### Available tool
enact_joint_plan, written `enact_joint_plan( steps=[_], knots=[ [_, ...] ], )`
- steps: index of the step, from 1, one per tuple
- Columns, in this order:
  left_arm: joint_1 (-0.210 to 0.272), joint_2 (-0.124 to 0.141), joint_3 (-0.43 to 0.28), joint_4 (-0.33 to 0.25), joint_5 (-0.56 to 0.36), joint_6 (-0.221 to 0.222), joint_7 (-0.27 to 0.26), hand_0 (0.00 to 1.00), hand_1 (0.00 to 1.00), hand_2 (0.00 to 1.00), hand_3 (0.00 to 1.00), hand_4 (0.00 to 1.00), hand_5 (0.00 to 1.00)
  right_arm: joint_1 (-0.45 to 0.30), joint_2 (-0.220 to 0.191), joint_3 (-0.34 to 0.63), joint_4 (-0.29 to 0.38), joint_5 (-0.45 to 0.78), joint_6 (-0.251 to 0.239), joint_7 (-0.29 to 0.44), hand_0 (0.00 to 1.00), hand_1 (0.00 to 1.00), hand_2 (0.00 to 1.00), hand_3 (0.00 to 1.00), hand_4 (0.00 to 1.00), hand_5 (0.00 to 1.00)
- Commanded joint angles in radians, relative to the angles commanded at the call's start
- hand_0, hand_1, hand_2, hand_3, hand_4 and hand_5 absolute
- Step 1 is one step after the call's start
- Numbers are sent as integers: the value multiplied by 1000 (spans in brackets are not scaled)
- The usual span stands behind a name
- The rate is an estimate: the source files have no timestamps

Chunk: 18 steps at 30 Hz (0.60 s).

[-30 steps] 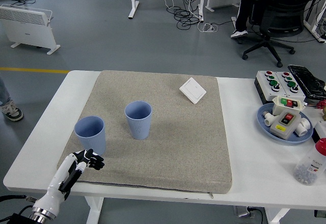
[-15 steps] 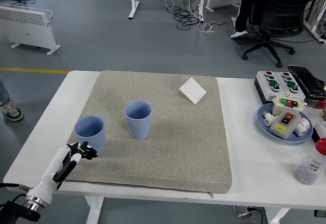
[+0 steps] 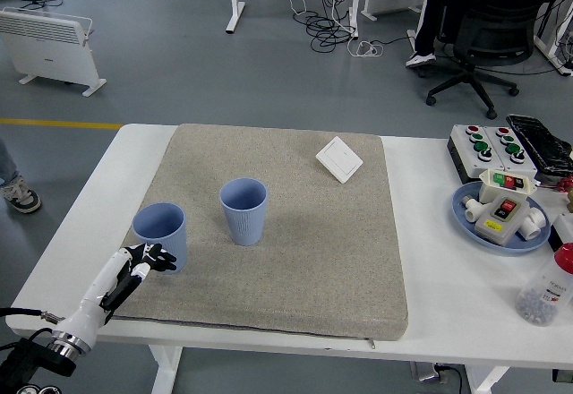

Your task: Push cup pick cup insert cup

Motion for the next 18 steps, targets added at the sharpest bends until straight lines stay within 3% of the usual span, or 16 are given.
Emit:
enact_joint_plan(
  steps=[18],
  knots=[
    [-47,-9,20,68,1,0,-20,679,605,522,496,608,998,-9,4,-5,0,-4,0,-2,694,600,626,544,107,432]
  ],
)
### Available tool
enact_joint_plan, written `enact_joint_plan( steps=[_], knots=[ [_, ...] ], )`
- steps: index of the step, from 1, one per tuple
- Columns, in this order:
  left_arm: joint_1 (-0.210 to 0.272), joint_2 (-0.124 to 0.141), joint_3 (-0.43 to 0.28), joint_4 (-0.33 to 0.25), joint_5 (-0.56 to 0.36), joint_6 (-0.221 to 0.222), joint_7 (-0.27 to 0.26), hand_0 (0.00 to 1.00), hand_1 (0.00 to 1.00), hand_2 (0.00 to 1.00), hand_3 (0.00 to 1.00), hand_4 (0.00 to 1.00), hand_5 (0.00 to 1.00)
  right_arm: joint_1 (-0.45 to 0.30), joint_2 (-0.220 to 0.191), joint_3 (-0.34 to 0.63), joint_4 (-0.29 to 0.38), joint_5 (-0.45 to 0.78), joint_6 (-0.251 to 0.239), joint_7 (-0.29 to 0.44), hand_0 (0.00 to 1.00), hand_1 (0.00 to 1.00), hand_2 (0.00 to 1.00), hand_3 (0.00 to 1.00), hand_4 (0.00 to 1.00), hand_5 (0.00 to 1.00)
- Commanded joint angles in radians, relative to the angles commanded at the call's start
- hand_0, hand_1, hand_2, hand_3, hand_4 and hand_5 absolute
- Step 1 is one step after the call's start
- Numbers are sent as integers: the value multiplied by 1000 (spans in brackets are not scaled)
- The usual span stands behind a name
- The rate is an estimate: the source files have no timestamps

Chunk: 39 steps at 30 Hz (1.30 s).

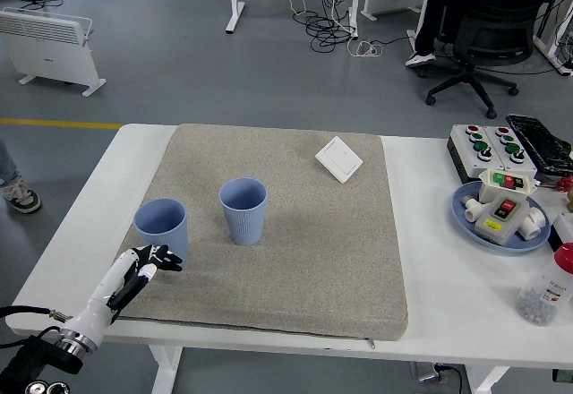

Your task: Push cup pick cup insert cup

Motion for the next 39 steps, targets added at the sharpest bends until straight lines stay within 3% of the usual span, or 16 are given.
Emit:
enact_joint_plan(
  steps=[11,30,39],
  knots=[
    [-50,13,27,48,-13,-4,-5,680,609,524,495,607,998,9,-1,-3,0,4,1,2,694,600,626,544,107,432],
    [-163,-4,60,185,-35,1,-36,685,611,523,487,594,998,8,2,-15,0,8,7,3,694,600,626,544,108,433],
    [-225,-26,76,254,-46,4,-48,685,611,524,486,594,998,11,3,-19,0,7,8,4,694,600,625,544,108,431]
  ],
)
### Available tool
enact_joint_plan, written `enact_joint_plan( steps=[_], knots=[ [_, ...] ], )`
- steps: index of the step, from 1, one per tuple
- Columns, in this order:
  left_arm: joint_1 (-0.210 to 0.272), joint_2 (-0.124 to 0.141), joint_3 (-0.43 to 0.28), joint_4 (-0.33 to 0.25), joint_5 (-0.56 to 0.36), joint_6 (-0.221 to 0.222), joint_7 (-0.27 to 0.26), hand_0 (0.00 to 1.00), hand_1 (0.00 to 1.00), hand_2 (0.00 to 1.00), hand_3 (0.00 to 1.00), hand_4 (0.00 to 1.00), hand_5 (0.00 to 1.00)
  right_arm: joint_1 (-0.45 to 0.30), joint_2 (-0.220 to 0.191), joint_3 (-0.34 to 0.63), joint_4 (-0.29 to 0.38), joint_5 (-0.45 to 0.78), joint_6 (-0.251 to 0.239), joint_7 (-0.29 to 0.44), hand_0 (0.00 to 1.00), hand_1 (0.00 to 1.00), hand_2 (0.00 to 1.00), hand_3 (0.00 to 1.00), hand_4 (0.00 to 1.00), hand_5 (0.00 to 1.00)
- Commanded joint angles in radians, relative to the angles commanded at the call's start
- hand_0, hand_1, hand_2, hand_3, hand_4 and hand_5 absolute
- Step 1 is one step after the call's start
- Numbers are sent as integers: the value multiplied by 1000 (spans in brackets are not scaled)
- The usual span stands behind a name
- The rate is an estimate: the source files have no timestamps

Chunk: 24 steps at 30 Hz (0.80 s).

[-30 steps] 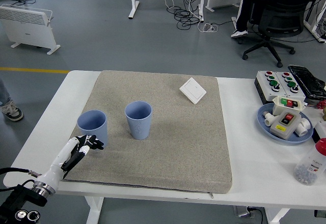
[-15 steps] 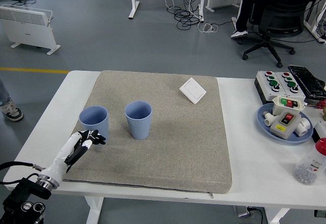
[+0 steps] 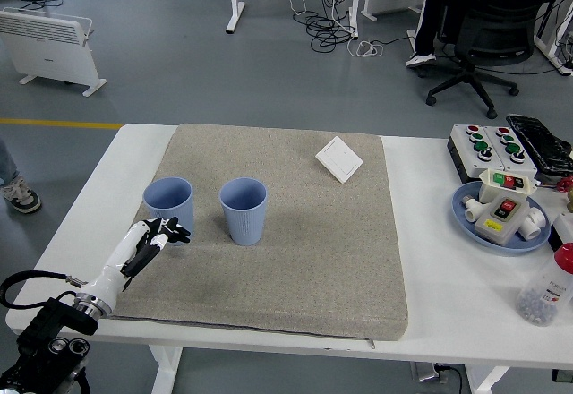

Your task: Push cup pick cup insert cup

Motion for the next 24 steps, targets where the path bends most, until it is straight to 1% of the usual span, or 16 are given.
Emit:
enact_joint_plan(
  steps=[5,16,20,24],
  knots=[
    [-43,-17,12,50,8,9,-3,684,610,523,485,586,998,2,0,-3,0,-1,1,0,693,600,625,544,108,432],
    [-100,-46,24,123,31,12,0,683,610,522,484,586,998,6,0,-7,0,3,1,0,694,600,625,544,108,434],
    [-126,-52,25,155,38,12,-2,683,610,522,484,586,998,9,0,-10,0,2,1,0,694,600,625,544,108,434],
    [-152,-51,30,187,52,14,-2,683,608,521,482,584,998,12,0,-12,0,4,1,0,694,600,625,544,107,433]
  ],
)
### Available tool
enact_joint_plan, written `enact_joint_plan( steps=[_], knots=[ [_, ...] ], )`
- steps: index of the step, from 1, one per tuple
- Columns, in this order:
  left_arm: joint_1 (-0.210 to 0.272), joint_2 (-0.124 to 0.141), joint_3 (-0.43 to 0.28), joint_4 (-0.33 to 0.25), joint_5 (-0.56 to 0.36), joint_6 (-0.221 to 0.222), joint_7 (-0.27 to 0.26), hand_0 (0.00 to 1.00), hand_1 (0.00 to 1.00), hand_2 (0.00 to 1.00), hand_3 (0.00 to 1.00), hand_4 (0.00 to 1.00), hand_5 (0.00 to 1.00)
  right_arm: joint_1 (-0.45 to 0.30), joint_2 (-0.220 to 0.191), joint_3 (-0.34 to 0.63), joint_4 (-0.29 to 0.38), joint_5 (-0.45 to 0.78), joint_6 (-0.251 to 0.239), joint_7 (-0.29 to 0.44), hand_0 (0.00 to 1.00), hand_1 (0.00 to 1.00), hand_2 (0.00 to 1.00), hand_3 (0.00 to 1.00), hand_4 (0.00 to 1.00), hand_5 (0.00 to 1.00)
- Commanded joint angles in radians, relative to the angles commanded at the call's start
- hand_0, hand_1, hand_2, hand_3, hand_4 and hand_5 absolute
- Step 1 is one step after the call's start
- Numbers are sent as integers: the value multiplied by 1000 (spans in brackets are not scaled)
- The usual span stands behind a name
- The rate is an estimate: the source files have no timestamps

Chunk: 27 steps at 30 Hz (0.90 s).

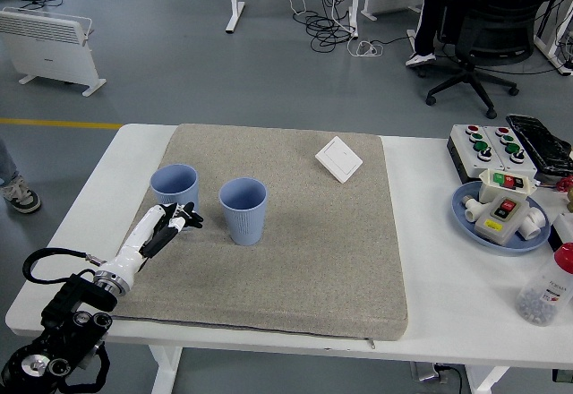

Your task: Push cup pick cup insert cup

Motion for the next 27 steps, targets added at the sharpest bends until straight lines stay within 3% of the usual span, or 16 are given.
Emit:
enact_joint_plan(
  steps=[17,27],
  knots=[
    [-51,-21,-16,80,37,5,-8,683,608,518,480,575,998,-4,-2,-12,0,4,2,-2,694,600,625,545,107,432],
    [-29,-22,-23,58,42,17,-7,667,597,513,479,560,998,-9,-4,-13,0,5,2,-4,694,600,625,545,107,432]
  ],
)
